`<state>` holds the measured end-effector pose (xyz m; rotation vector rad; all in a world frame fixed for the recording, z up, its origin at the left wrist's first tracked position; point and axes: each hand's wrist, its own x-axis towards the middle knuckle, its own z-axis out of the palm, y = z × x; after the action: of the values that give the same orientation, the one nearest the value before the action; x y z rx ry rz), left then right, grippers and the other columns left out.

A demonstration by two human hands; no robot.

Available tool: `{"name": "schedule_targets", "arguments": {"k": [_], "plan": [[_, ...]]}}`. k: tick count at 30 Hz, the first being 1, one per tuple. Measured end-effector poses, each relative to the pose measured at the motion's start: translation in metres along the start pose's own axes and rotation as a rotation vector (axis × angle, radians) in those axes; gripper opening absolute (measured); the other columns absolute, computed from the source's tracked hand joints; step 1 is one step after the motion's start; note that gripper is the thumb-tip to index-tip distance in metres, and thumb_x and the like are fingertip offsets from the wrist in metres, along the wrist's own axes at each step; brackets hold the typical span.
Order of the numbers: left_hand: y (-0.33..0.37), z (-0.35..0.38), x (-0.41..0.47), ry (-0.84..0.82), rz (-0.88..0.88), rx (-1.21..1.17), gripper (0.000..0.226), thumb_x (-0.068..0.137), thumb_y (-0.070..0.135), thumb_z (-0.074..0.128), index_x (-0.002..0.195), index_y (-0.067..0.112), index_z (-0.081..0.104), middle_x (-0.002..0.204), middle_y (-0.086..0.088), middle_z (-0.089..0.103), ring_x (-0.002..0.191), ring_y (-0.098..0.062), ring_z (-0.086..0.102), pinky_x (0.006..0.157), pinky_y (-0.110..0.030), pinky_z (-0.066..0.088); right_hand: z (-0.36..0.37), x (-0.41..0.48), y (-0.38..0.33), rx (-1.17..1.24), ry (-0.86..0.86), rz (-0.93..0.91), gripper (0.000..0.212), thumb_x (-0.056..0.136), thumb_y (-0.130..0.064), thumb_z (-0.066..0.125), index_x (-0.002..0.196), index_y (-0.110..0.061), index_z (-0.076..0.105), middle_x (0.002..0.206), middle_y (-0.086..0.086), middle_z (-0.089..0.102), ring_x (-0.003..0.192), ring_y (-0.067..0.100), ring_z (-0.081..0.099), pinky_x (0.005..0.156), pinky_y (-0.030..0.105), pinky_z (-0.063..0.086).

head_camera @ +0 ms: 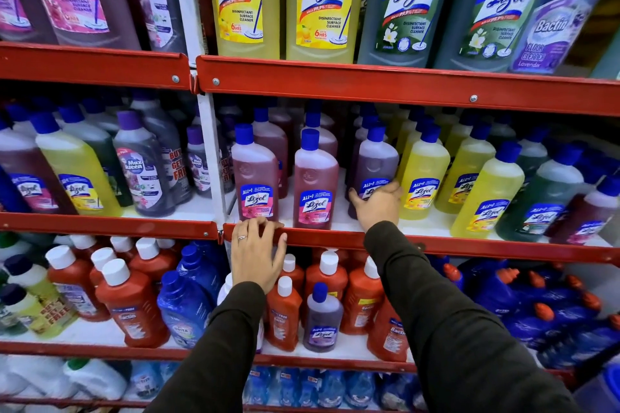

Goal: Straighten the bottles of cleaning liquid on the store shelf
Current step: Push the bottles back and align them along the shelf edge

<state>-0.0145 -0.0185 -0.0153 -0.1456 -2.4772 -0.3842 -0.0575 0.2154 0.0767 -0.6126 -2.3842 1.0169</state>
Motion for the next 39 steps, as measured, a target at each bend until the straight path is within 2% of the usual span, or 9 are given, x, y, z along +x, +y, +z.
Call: {"name": "schedule_targets", "arguments": {"k": [7,15,22,25,28,30,34,37,39], "plan": [[0.001,0.001,0.0,-0.012,-0.006,0.015,0.042,0.097,0.045,0.04,0.111,0.013,0.063,0.116,-0.015,0.064,0.112,-0.036,0.057,0.1,-0.049,0.047,-0.008,-0.027,0.013,-0.011,0.042,-0.087,0.092,0.082,-0.053,0.076,0.144,0.002,0.035,0.139,0.022,0.049,0.131,0.036,0.053,0.104,0.041,0.05],[0.004,-0.003,0.001,-0.026,-0.026,0.005,0.043,0.098,0.045,0.037,0.112,0.013,0.063,0.117,-0.014,0.062,0.114,-0.035,0.055,0.103,-0.049,0.044,-0.016,-0.048,0.02,-0.038,0.046,-0.147,0.101,0.086,-0.058,0.069,0.153,0.003,0.025,0.148,0.021,0.043,0.138,0.034,0.047,0.108,0.038,0.046],[0.007,-0.008,0.002,-0.04,-0.045,-0.017,0.042,0.098,0.042,0.037,0.111,0.012,0.064,0.116,-0.015,0.063,0.113,-0.036,0.057,0.101,-0.048,0.045,-0.018,-0.049,0.026,-0.016,0.06,-0.179,0.1,0.085,-0.062,0.069,0.152,0.001,0.028,0.145,0.019,0.045,0.136,0.034,0.049,0.107,0.04,0.047],[0.007,-0.009,0.002,-0.041,-0.042,-0.03,0.042,0.097,0.042,0.037,0.111,0.012,0.064,0.117,-0.015,0.063,0.112,-0.036,0.056,0.099,-0.048,0.047,-0.022,-0.049,0.036,0.074,0.144,-0.215,0.095,0.085,-0.068,0.064,0.15,-0.005,0.034,0.143,0.016,0.048,0.134,0.031,0.049,0.109,0.044,0.045],[0.009,-0.01,0.001,-0.035,-0.038,-0.016,0.043,0.097,0.042,0.037,0.111,0.012,0.064,0.115,-0.016,0.063,0.11,-0.037,0.057,0.096,-0.048,0.047,-0.029,-0.04,0.047,0.291,0.278,-0.188,0.077,0.095,-0.059,0.054,0.15,-0.008,0.036,0.148,0.014,0.045,0.138,0.028,0.044,0.116,0.05,0.038],[0.011,-0.011,0.001,-0.03,-0.046,-0.014,0.045,0.097,0.042,0.035,0.109,0.011,0.065,0.113,-0.017,0.064,0.109,-0.038,0.058,0.095,-0.049,0.048,-0.035,-0.023,0.053,0.358,0.344,-0.109,0.076,0.096,-0.055,0.055,0.151,-0.006,0.035,0.149,0.016,0.041,0.138,0.03,0.044,0.117,0.053,0.038],[0.011,-0.01,0.002,-0.026,-0.066,-0.046,0.047,0.097,0.044,0.034,0.11,0.011,0.065,0.115,-0.017,0.063,0.111,-0.038,0.057,0.097,-0.05,0.047,-0.049,0.022,0.058,0.19,0.232,0.033,0.093,0.089,-0.045,0.072,0.153,0.005,0.026,0.153,0.028,0.032,0.143,0.044,0.035,0.117,0.05,0.033],[0.012,-0.009,0.002,-0.038,-0.082,-0.049,0.049,0.097,0.046,0.033,0.111,0.011,0.065,0.116,-0.017,0.063,0.113,-0.039,0.056,0.098,-0.05,0.046,-0.054,0.045,0.059,0.128,0.107,0.079,0.11,0.081,-0.044,0.081,0.157,0.004,0.017,0.16,0.029,0.025,0.15,0.044,0.026,0.121,0.047,0.026],[0.013,-0.01,0.002,-0.049,-0.092,-0.048,0.051,0.097,0.047,0.032,0.112,0.011,0.065,0.117,-0.017,0.063,0.114,-0.039,0.055,0.099,-0.05,0.046,-0.054,0.055,0.062,0.103,0.06,0.097,0.113,0.079,-0.044,0.083,0.156,0.006,0.017,0.16,0.029,0.027,0.15,0.044,0.028,0.121,0.047,0.027]]}}
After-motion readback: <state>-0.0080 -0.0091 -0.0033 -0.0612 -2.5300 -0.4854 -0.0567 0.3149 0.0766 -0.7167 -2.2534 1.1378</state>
